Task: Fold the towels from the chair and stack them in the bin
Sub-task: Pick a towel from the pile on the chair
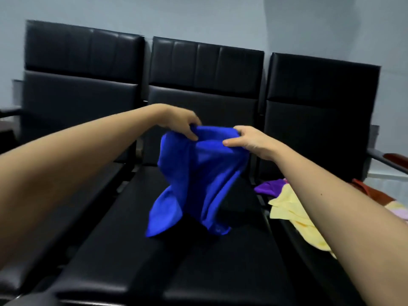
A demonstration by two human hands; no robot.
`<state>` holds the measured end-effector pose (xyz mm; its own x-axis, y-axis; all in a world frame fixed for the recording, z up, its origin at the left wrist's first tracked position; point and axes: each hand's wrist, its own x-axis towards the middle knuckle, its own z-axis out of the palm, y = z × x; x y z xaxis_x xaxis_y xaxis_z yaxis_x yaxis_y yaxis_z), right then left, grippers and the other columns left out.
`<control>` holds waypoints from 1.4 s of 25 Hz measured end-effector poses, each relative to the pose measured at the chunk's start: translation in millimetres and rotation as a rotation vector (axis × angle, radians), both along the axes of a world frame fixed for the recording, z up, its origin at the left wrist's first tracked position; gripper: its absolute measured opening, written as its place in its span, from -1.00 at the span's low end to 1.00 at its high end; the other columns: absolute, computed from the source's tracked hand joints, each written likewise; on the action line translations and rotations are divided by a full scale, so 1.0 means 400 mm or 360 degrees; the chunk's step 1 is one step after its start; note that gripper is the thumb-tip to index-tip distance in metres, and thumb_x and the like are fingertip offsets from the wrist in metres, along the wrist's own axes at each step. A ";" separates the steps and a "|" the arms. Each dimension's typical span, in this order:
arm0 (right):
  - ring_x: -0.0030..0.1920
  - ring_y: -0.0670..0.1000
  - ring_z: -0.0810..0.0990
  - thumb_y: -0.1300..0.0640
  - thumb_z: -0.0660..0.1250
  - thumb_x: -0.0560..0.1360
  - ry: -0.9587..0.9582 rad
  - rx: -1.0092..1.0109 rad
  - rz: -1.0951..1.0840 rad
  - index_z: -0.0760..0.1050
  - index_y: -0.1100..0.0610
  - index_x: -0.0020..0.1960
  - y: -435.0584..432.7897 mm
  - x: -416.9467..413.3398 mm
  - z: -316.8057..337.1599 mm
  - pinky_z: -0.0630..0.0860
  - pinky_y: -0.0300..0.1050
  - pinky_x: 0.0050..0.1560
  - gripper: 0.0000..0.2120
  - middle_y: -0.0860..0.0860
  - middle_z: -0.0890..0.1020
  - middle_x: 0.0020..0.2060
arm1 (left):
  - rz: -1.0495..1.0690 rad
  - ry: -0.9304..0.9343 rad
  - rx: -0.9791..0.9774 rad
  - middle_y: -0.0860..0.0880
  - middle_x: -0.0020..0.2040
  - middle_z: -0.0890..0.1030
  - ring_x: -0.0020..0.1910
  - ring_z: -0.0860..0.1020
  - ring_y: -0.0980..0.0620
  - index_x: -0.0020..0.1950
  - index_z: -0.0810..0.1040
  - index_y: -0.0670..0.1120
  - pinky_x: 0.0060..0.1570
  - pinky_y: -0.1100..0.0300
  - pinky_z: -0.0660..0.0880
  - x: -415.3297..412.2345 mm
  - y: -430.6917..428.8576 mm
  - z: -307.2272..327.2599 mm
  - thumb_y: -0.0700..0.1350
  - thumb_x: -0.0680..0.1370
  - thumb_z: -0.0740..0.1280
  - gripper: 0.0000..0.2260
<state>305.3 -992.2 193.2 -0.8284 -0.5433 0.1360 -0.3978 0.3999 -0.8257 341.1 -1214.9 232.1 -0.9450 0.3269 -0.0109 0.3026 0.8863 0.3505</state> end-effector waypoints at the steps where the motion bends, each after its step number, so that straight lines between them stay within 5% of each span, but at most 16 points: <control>1: -0.26 -0.06 0.50 0.22 0.42 0.44 0.0087 0.0201 0.0008 0.47 0.12 -0.19 -0.014 -0.004 -0.011 0.39 -0.19 -0.23 -0.87 0.01 0.55 -0.28 | 0.0075 -0.0027 -0.0073 -0.04 -0.08 0.61 -0.03 0.58 -0.04 -0.03 0.56 -0.06 0.00 0.03 0.53 0.007 -0.040 -0.023 -0.19 0.53 0.36 -0.94; 5: -0.31 -0.10 0.43 0.21 0.42 0.44 0.0235 0.0888 0.0147 0.44 0.10 -0.29 -0.042 -0.014 -0.055 0.35 -0.24 -0.30 -0.81 -0.03 0.50 -0.35 | 0.0179 -0.0145 -0.0255 0.00 -0.11 0.59 -0.08 0.54 0.04 0.02 0.60 -0.09 -0.09 0.14 0.50 0.019 -0.127 -0.103 -0.17 0.52 0.37 -0.90; 9: -0.22 -0.04 0.50 0.18 0.41 0.44 0.0222 0.1372 0.0229 0.52 0.12 -0.16 -0.041 -0.036 -0.089 0.43 -0.18 -0.17 -0.93 0.00 0.56 -0.24 | 0.0262 -0.0309 -0.0338 0.12 -0.20 0.59 -0.13 0.54 0.08 -0.04 0.61 -0.02 -0.19 0.31 0.45 0.011 -0.208 -0.152 -0.17 0.51 0.39 -0.92; 13: -0.07 -0.04 0.51 0.20 0.38 0.47 0.0120 0.1565 0.0122 0.57 0.13 0.03 0.000 -0.070 -0.106 0.41 -0.21 -0.06 -0.85 0.02 0.60 -0.07 | 0.0397 -0.0315 -0.0243 0.08 -0.18 0.58 -0.16 0.54 0.08 -0.05 0.58 -0.04 -0.18 0.27 0.47 -0.013 -0.234 -0.174 -0.19 0.54 0.33 -0.93; 16: -0.01 0.01 0.54 0.17 0.35 0.46 0.0314 0.1679 -0.0215 0.57 0.11 0.10 0.005 -0.102 -0.115 0.42 -0.18 -0.04 -0.79 0.00 0.56 -0.07 | 0.0544 -0.0179 -0.0216 -0.06 -0.15 0.59 -0.18 0.53 0.00 0.01 0.61 -0.18 -0.14 0.14 0.48 -0.046 -0.242 -0.191 -0.20 0.53 0.33 -0.89; 18: -0.12 0.08 0.62 0.13 0.30 0.47 0.0361 0.1419 -0.0624 0.51 0.08 -0.11 -0.005 -0.118 -0.116 0.48 -0.15 -0.16 -0.96 0.01 0.55 -0.18 | 0.0699 0.0057 -0.0204 -0.09 -0.16 0.57 -0.21 0.51 -0.03 0.01 0.61 -0.20 -0.22 0.17 0.44 -0.062 -0.252 -0.191 -0.17 0.53 0.32 -0.86; 20: -0.39 0.05 0.61 0.17 0.26 0.49 0.0166 0.0724 -0.0912 0.43 0.10 -0.22 -0.019 -0.134 -0.111 0.55 -0.13 -0.35 -0.89 0.07 0.58 -0.31 | 0.0902 0.0356 -0.0038 -0.09 -0.17 0.56 -0.20 0.50 -0.04 0.00 0.63 -0.16 -0.25 0.19 0.41 -0.076 -0.259 -0.177 -0.16 0.53 0.31 -0.86; 23: -0.39 0.05 0.59 0.21 0.32 0.48 0.0158 -0.0222 -0.1076 0.39 0.10 -0.26 -0.030 -0.140 -0.056 0.59 -0.11 -0.34 -0.83 0.17 0.64 -0.17 | 0.1017 0.0700 0.0851 -0.14 -0.16 0.56 -0.32 0.52 0.01 0.04 0.63 -0.19 -0.46 0.27 0.53 -0.093 -0.252 -0.130 -0.26 0.54 0.27 -0.83; 25: -0.17 0.08 0.56 0.13 0.35 0.47 0.0529 -0.0157 -0.1180 0.44 0.12 -0.18 -0.020 -0.125 -0.005 0.47 -0.06 -0.18 -0.89 0.08 0.60 -0.12 | 0.0980 0.0967 0.1148 -0.14 -0.15 0.57 -0.40 0.52 0.19 0.05 0.63 -0.17 -0.41 0.31 0.56 -0.084 -0.254 -0.093 -0.31 0.54 0.25 -0.80; 28: 0.03 0.13 0.52 0.06 0.32 0.50 0.0874 0.0122 -0.1234 0.50 0.13 -0.01 0.004 -0.090 0.038 0.34 -0.12 -0.09 -0.86 0.08 0.58 -0.02 | 0.0887 0.1235 0.0987 -0.12 -0.17 0.61 -0.41 0.52 0.29 0.05 0.65 -0.19 -0.24 0.26 0.57 -0.046 -0.257 -0.058 -0.33 0.50 0.25 -0.77; 31: 0.21 0.16 0.41 0.05 0.32 0.50 0.1029 0.0724 -0.1091 0.55 0.09 0.07 0.051 -0.053 0.040 0.29 -0.05 0.13 -0.81 0.12 0.59 0.04 | 0.0684 0.0967 0.0801 -0.10 -0.18 0.58 -0.27 0.49 0.13 0.08 0.63 -0.19 -0.27 0.33 0.51 0.018 -0.251 -0.047 -0.31 0.52 0.31 -0.81; 35: 0.09 0.02 0.44 0.01 0.41 0.44 0.0681 0.1396 -0.0494 0.55 -0.04 -0.13 0.121 0.002 0.016 0.22 -0.07 0.13 -0.94 -0.06 0.59 -0.15 | 0.0396 -0.0174 0.0434 0.02 -0.30 0.62 -0.30 0.53 0.12 -0.12 0.61 -0.12 -0.35 0.42 0.48 0.105 -0.255 -0.082 -0.29 0.50 0.37 -0.92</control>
